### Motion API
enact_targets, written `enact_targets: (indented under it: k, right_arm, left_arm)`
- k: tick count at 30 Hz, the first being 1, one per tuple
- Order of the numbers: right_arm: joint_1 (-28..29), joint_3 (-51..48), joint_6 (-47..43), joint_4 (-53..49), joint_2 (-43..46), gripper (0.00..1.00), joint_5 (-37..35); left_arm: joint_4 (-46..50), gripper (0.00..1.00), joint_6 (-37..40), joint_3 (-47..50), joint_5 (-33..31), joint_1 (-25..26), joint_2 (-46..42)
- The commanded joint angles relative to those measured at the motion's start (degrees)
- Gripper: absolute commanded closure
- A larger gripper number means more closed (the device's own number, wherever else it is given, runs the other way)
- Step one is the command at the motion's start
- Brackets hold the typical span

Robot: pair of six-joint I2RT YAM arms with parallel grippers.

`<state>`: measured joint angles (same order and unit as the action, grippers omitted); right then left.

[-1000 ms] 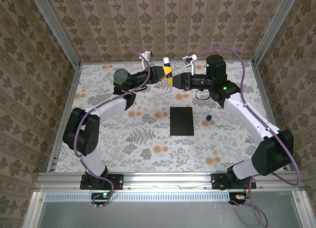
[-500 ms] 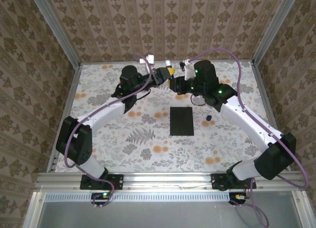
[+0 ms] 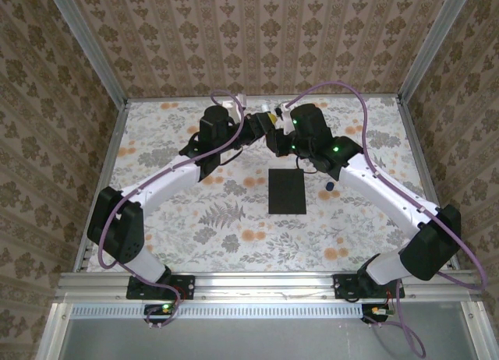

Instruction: Place the letter into the envelope and seal it

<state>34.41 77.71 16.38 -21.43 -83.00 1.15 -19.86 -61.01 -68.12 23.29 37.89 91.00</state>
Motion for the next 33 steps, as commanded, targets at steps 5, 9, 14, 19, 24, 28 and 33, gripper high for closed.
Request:
enact_targets:
  k: [5,9,14,19,24,28,33]
  right_arm:
    - [0.9,0.7,-1.0,4.6,1.2,0.7,13.2]
    - [-4.8,-1.3,2.1,5.5,2.9,0.57,22.5]
    - [-15.4,-7.6,11.7,16.0,7.1,0.4,44.0]
    - [-20.8,-11.5,20.7,27.0,7.9,0.24,60.0]
    - [-22.8,-12.8,24.0,31.7,7.9,0.2,64.1]
    - [-22.8,-13.5,24.4,33.2,7.0,0.19,64.7]
    - [-22.7,-15.3,28.4,39.6,6.1,0.22,65.0]
  left_arm:
    - [-6.8,1.0,-3.8,-0.8,5.7,1.2,-0.5]
    - [-6.9,1.0,-2.4,-0.9,8.2,0.0,-1.2]
    - [-7.6,1.0,0.6,-0.7,15.5,-2.2,-1.6]
    - [-14.0,1.0,2.0,-1.1,25.0,-3.9,-0.6]
    - [-27.4,1.0,-4.3,-1.8,32.1,-4.1,2.9]
    - [-37.7,1.0,-11.3,-2.9,33.4,-4.1,5.7]
    - [-38.5,1.0,-11.5,-2.9,32.5,-4.0,6.5]
